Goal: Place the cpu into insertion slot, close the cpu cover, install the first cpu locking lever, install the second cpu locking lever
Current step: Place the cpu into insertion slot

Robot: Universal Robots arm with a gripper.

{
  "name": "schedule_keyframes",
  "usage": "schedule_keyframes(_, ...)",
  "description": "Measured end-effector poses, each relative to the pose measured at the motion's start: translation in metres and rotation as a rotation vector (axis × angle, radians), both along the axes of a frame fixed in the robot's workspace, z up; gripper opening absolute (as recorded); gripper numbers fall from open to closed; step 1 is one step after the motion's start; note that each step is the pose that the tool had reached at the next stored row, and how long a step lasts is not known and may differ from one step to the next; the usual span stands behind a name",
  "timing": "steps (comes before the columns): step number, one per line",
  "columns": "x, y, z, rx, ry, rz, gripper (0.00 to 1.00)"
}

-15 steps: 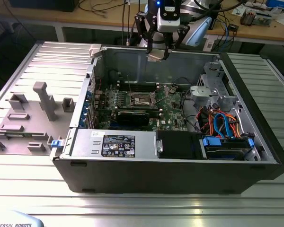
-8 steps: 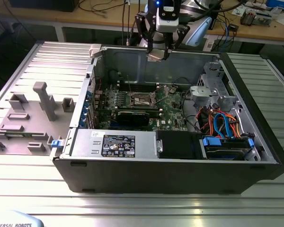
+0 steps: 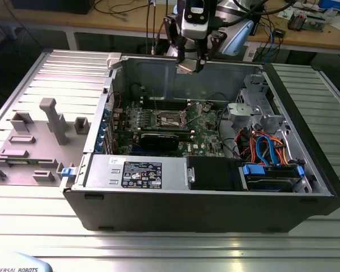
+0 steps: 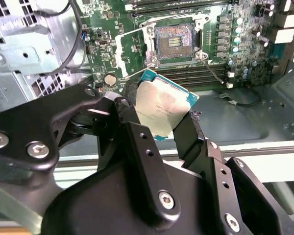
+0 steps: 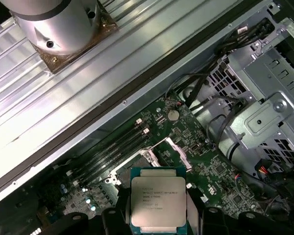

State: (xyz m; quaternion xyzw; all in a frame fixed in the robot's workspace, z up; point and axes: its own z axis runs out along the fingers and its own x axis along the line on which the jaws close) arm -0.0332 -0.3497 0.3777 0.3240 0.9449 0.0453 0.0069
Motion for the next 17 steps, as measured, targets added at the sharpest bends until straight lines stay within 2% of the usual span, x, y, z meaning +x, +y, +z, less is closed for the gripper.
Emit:
schedule_keyframes(2, 0.0, 0.0, 0.0, 0.0001, 0.0001, -0.024, 0.54)
schedule_keyframes(14, 0.0, 0.0, -0.0001, 0.0001, 0.0, -0.032, 0.54)
schedule_keyframes(17, 0.0, 0.0, -0.0001, 0.0001, 0.0, -0.062, 0.54)
